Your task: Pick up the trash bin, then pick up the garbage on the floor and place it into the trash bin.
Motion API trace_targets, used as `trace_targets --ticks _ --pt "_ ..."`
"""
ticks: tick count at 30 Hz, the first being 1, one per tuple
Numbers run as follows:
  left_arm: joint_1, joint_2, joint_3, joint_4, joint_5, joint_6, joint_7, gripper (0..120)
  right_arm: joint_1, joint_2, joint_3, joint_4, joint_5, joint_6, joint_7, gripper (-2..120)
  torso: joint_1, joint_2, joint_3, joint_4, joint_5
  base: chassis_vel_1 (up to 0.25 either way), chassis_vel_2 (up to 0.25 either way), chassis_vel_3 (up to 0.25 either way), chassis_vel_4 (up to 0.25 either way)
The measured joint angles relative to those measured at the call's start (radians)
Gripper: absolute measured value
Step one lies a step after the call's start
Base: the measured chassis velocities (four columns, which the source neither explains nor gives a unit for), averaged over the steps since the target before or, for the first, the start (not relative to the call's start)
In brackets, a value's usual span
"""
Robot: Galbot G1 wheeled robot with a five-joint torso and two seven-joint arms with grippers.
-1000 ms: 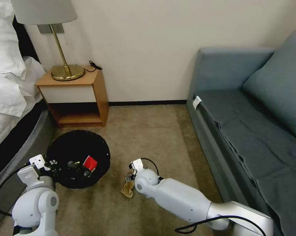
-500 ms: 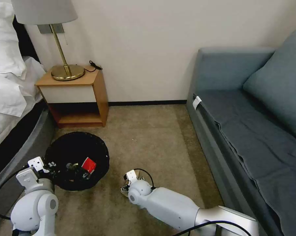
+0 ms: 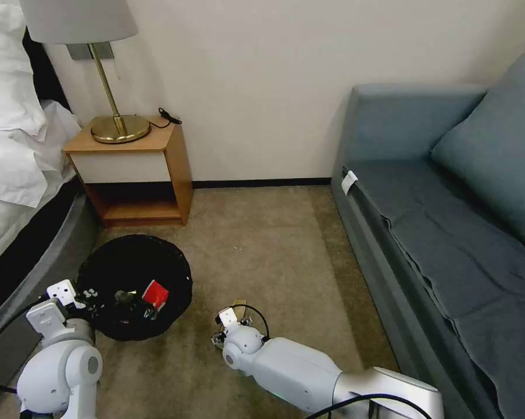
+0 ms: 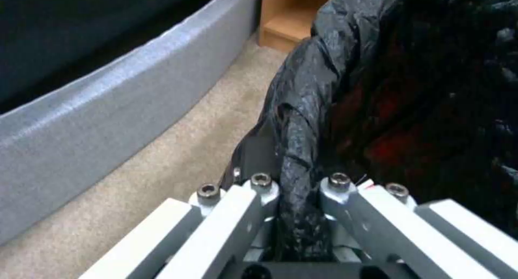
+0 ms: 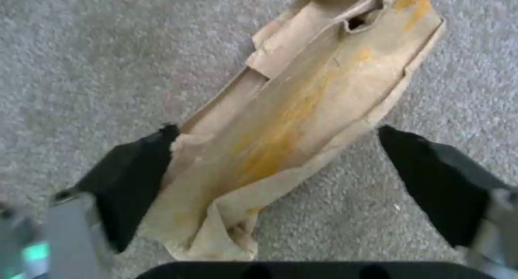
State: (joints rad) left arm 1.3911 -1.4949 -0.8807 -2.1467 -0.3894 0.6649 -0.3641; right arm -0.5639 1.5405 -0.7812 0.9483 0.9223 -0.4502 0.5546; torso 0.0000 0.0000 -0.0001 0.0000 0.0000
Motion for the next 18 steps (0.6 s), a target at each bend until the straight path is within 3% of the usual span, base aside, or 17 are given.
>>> trace_targets --ticks 18 --pt "-0.009 0.0 0.004 0.011 0.011 -0.006 0.001 3 -0.004 -0.045 -0.009 0.043 -0.002 0.028 -0.018 26 0.0 0.0 0.0 0.0 0.0 0.0 0.0 0.0 0.0"
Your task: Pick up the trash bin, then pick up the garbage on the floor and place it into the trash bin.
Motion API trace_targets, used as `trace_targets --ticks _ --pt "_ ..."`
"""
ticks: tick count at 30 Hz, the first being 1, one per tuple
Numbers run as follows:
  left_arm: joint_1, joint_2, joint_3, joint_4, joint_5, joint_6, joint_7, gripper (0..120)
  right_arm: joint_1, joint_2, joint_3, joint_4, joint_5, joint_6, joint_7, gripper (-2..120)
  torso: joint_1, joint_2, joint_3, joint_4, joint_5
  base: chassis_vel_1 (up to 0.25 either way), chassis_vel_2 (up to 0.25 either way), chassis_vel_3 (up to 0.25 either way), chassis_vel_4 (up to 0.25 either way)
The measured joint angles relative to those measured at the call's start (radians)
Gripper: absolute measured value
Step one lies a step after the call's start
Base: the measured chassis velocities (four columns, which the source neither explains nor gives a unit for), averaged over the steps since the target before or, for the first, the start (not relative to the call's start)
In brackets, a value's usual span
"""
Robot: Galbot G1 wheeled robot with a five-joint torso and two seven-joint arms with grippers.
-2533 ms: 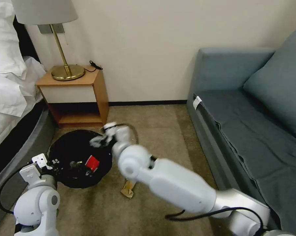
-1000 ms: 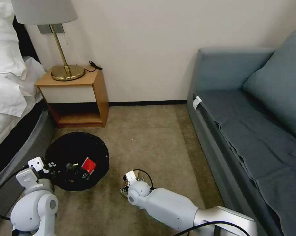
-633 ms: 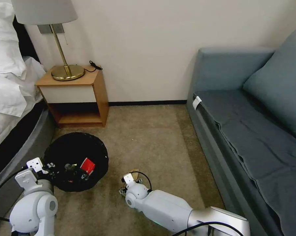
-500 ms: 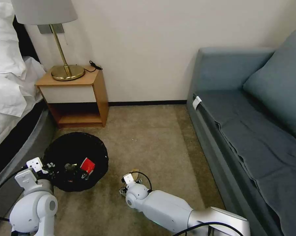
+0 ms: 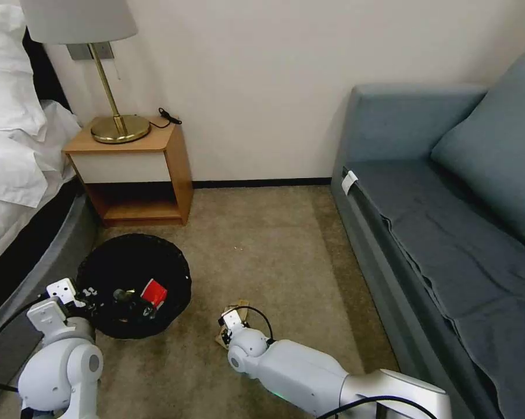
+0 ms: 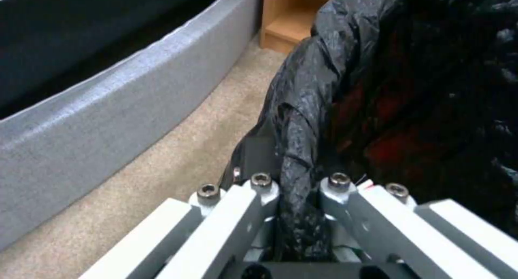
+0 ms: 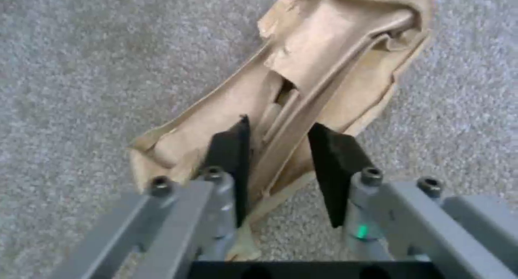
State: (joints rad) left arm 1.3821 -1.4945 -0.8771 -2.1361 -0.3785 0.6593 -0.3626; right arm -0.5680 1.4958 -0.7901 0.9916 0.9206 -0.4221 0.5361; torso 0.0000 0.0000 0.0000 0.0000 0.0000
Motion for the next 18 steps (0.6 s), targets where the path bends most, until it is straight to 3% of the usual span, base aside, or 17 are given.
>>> trace_targets --ticks 3,6,9,15,18 --pt "-0.001 -0.001 0.001 0.0 0.0 0.0 0.0 3 0.0 -0.005 0.0 0.004 0.0 0.001 -0.001 19 0.0 0.0 0.0 0.0 0.0 0.0 0.0 0.0 0.0" --pt "-0.001 -0.001 0.002 0.002 0.001 0.0 0.0 3 0.001 -0.019 -0.001 0.019 0.002 0.005 -0.002 5 0.0 0.0 0.0 0.0 0.0 0.0 0.0 0.0 0.0" --pt "-0.002 0.001 0.001 0.002 0.001 -0.001 0.001 3 0.004 -0.032 -0.001 0.039 0.006 0.006 -0.001 0 0.0 0.0 0.0 0.0 0.0 0.0 0.0 0.0 0.0" --pt "-0.003 0.003 0.001 0.002 -0.001 -0.001 0.001 3 0.015 -0.059 0.005 0.098 0.027 0.006 0.011 0 0.0 0.0 0.0 -0.0001 0.0001 0.0 0.0 0.0 0.0" --pt "-0.006 0.009 -0.003 0.002 -0.007 -0.001 0.001 3 0.032 -0.098 0.024 0.203 0.063 -0.003 0.039 0 0.0 0.0 0.0 0.0 0.0 0.0 0.0 0.0 0.0"
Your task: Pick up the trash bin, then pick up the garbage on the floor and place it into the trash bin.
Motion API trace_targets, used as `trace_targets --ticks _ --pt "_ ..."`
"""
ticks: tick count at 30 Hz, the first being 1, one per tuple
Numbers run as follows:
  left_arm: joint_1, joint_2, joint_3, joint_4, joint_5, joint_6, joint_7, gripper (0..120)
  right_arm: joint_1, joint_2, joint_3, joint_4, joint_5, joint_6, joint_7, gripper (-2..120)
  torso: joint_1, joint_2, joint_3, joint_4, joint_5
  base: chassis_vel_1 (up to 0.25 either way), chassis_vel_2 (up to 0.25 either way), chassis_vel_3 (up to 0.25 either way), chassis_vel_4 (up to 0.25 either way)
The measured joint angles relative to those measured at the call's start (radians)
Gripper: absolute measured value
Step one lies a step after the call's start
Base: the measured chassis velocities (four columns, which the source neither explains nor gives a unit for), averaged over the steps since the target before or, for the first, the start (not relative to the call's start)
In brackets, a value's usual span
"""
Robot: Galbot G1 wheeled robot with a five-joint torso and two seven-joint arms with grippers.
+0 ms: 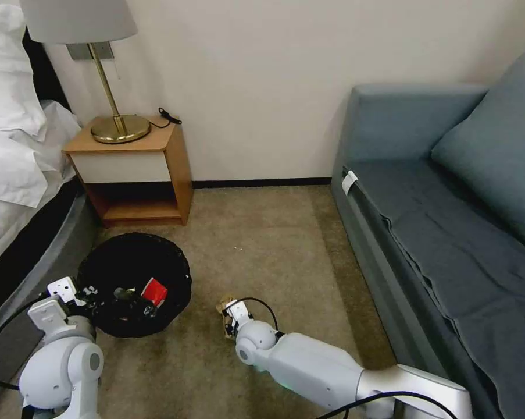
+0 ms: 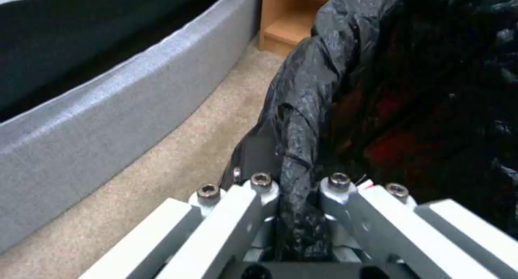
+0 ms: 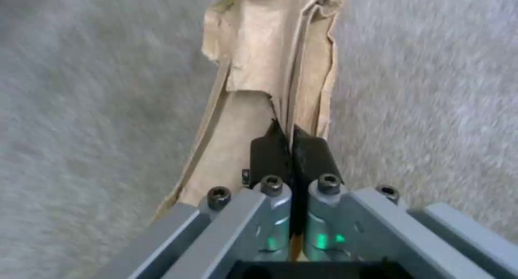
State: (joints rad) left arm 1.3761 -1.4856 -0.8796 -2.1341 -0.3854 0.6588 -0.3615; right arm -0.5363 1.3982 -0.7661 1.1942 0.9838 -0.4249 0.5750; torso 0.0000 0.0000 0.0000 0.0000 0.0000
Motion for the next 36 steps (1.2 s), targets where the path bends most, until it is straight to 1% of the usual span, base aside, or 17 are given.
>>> trace_targets --ticks 1,3,5,9,11,13,14,15,18,19,21,23,24,27,29,31,36 --pt "0.0 0.0 0.0 0.0 0.0 0.0 0.0 3 0.0 0.0 0.0 0.0 0.0 0.0 0.0 0 0.0 0.0 0.0 0.0 0.0 0.0 0.0 0.0 0.0" --pt "-0.001 0.003 -0.001 -0.001 -0.004 0.001 0.0 3 0.011 -0.026 0.03 0.074 0.013 -0.007 0.017 0 0.0 0.0 0.0 0.0 0.0 0.0 0.0 0.0 0.0" --pt "-0.001 0.004 -0.001 -0.001 -0.006 0.002 0.0 3 0.015 -0.035 0.045 0.092 0.014 -0.008 0.02 0 0.0 0.0 0.0 0.0 0.0001 0.0 0.0 0.0 0.0" --pt "-0.001 0.009 0.005 0.001 -0.01 0.005 0.0 3 0.055 -0.064 0.144 0.17 0.01 0.0 0.033 0 0.0 0.0 0.0 -0.0001 0.0 0.0 0.0 0.0 0.0" --pt "0.0 0.009 0.006 0.002 -0.01 0.005 0.0 3 0.061 -0.067 0.157 0.187 0.011 0.0 0.035 0 0.0 0.0 0.0 -0.0001 -0.0001 0.0 0.0 0.0 0.0" --pt "0.0 0.01 0.014 0.008 -0.01 0.007 0.0 3 0.086 -0.075 0.207 0.267 0.025 -0.001 0.042 0 0.0 0.0 0.0 -0.0001 0.0 0.0 0.0 0.0 0.0" --pt "0.0 0.009 0.017 0.01 -0.01 0.008 0.0 3 0.098 -0.076 0.224 0.307 0.033 -0.004 0.048 0 0.0 0.0 0.0 -0.0001 -0.0001 0.0 0.0 0.0 0.0" --pt "0.0 0.009 0.017 0.01 -0.01 0.008 0.0 3 0.098 -0.076 0.224 0.307 0.033 -0.004 0.048 0 0.0 0.0 0.0 -0.0001 -0.0001 0.0 0.0 0.0 0.0" --pt "-0.001 0.006 0.024 0.013 -0.009 0.009 0.0 3 0.137 -0.064 0.261 0.447 0.097 -0.014 0.085 0 0.0 0.0 0.0 -0.0002 -0.0001 0.0 0.0 0.0 0.0" --pt "-0.001 0.006 0.024 0.013 -0.009 0.009 0.0 3 0.137 -0.064 0.261 0.447 0.097 -0.014 0.085 0 0.0 0.0 0.0 -0.0002 -0.0001 0.0 0.0 0.0 0.0" --pt "-0.002 0.003 0.027 0.016 -0.009 0.009 -0.001 3 0.167 -0.037 0.256 0.55 0.173 -0.023 0.137 0 0.0 0.0 0.0 0.0 -0.0002 0.0 0.0 0.0 0.0" --pt "-0.003 -0.001 0.03 0.016 -0.009 0.01 -0.001 3 0.174 -0.016 0.228 0.58 0.202 -0.02 0.162 0 0.0 0.0 0.0 0.0001 -0.0001 0.0 0.0 0.0 0.0" --pt "-0.003 -0.001 0.03 0.016 -0.009 0.01 -0.001 3 0.174 -0.016 0.228 0.58 0.202 -0.02 0.162 0 0.0 0.0 0.0 0.0001 -0.0001 0.0 0.0 0.0 0.0" --pt "-0.002 -0.012 0.04 0.01 -0.009 0.013 -0.001 3 0.178 0.037 0.148 0.56 0.207 -0.002 0.182 0 0.0 0.0 0.0 0.0 -0.0002 0.0 0.0 0.0 0.0" --pt "-0.002 -0.015 0.041 0.007 -0.009 0.014 -0.001 3 0.177 0.047 0.133 0.546 0.202 0.003 0.182 0 0.0 0.0 0.0 0.0001 -0.0003 0.0 0.0 0.0 0.0" --pt "-0.001 -0.024 0.047 -0.001 -0.007 0.016 -0.002 3 0.166 0.078 0.084 0.495 0.184 0.016 0.182 0 0.0 0.0 0.0 0.0002 -0.0002 0.0 0.0 0.0 0.0" --pt "0.0 -0.033 0.049 -0.008 -0.006 0.018 -0.003 3 0.136 0.091 0.032 0.47 0.167 0.016 0.178 0 0.0 0.0 0.0 0.0001 -0.0002 0.0 0.0 0.0 0.0"
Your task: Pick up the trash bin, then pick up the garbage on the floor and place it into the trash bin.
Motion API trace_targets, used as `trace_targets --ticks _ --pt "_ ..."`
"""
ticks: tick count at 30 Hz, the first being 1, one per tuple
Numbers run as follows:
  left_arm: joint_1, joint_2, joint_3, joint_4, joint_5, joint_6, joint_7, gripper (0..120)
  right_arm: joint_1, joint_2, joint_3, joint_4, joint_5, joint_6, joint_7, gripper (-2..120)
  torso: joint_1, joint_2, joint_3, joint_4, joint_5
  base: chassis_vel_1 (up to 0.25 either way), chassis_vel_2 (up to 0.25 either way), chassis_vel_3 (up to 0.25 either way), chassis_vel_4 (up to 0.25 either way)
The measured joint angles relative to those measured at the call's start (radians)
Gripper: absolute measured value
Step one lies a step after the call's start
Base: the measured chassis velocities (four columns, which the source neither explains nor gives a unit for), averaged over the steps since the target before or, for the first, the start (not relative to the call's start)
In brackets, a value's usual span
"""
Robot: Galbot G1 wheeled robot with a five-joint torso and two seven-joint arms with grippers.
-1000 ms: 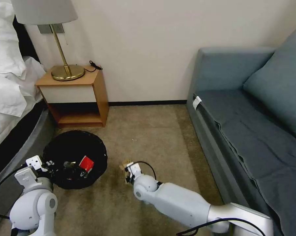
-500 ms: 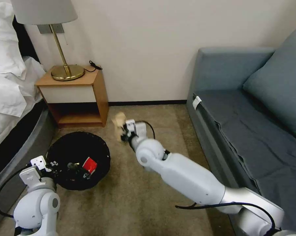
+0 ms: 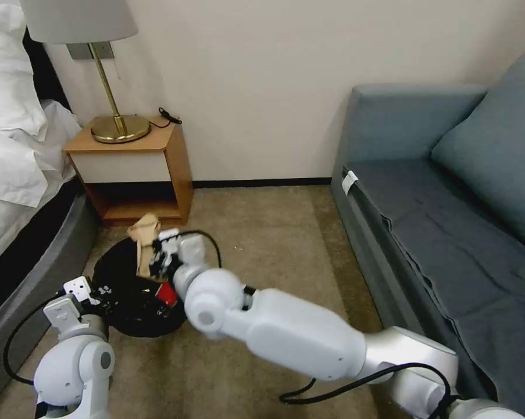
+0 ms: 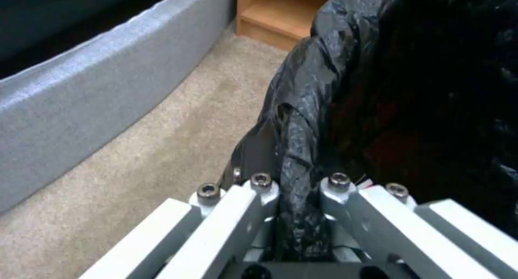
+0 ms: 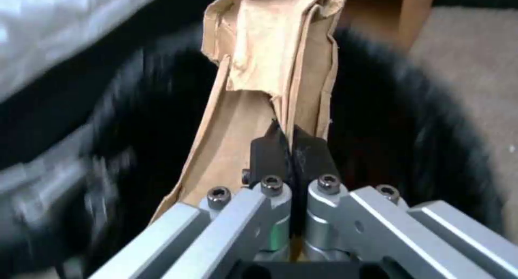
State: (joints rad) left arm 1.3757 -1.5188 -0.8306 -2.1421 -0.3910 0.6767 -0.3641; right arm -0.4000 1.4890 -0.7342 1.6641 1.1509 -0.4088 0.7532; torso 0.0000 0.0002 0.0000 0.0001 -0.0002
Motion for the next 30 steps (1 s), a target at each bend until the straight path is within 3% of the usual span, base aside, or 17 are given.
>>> trace_targets --ticks 3,6,8,10,15,18,19,20,21,25,27,30 --pt "0.001 -0.001 -0.001 -0.003 0.0 0.001 0.0 3 -0.01 -0.006 -0.013 -0.002 -0.009 -0.003 -0.004 4 0.0 0.0 0.0 0.0 0.0 0.0 0.0 0.0 0.0" --pt "-0.001 -0.001 -0.003 -0.004 -0.001 0.001 0.0 3 -0.017 -0.017 -0.016 0.003 -0.015 -0.005 -0.004 17 0.0 0.0 0.0 -0.0001 0.0001 0.0 0.0 0.0 0.0" --pt "-0.001 -0.001 -0.004 -0.004 -0.001 0.001 0.0 3 -0.017 -0.017 -0.016 0.004 -0.015 -0.005 -0.004 17 0.0 0.0 0.0 -0.0001 0.0001 0.0 0.0 0.0 0.0" --pt "-0.002 -0.004 -0.003 -0.004 -0.001 0.001 0.0 3 -0.018 -0.025 -0.014 0.01 -0.02 -0.006 -0.004 30 0.0 0.0 0.0 -0.0001 0.0001 0.0 0.0 0.0 0.0" --pt "-0.004 -0.007 -0.001 -0.002 -0.001 0.001 0.0 3 -0.017 -0.029 -0.002 0.017 -0.033 -0.006 -0.004 46 0.0 0.0 0.0 -0.0001 0.0001 0.0 0.0 0.0 0.0" --pt "-0.006 -0.008 -0.002 -0.001 -0.056 0.01 -0.03 3 -0.006 -0.039 0.025 0.04 -0.047 -0.006 -0.004 59 0.0 0.0 0.0 -0.0001 0.0002 0.0 0.0 0.0 0.0" --pt "-0.008 -0.008 -0.002 0.0 -0.112 0.02 -0.063 3 0.002 -0.048 0.038 0.057 -0.052 -0.007 -0.004 64 0.0 0.0 0.0 -0.0001 0.0002 0.0 0.0 0.0 0.0" --pt "-0.008 -0.008 -0.002 0.0 -0.112 0.02 -0.063 3 0.002 -0.048 0.038 0.057 -0.052 -0.007 -0.004 64 0.0 0.0 0.0 -0.0001 0.0002 0.0 0.0 0.0 0.0" --pt "-0.01 -0.007 -0.003 0.008 -0.178 0.028 -0.097 3 0.009 -0.058 0.051 0.075 -0.055 -0.008 -0.005 71 0.0 0.0 0.0 -0.0001 0.0002 0.0 0.0 0.0 0.0" --pt "-0.014 -0.005 -0.008 0.029 -0.277 0.032 -0.151 3 0.019 -0.081 0.075 0.109 -0.061 -0.009 -0.006 81 0.0 0.0 0.0 -0.0001 0.0002 0.0 0.0 0.0 0.0" --pt "-0.02 0.001 -0.015 0.058 -0.374 0.037 -0.207 3 0.019 -0.105 0.101 0.143 -0.064 -0.011 -0.007 91 0.0 0.0 0.0 -0.0001 0.0003 0.0 0.0 0.0 0.0" --pt "-0.028 0.008 -0.018 0.101 -0.404 0.04 -0.232 3 0.007 -0.121 0.122 0.162 -0.068 -0.012 -0.007 99 0.0 0.0 0.0 -0.0002 0.0002 0.0 0.0 0.0 0.0"
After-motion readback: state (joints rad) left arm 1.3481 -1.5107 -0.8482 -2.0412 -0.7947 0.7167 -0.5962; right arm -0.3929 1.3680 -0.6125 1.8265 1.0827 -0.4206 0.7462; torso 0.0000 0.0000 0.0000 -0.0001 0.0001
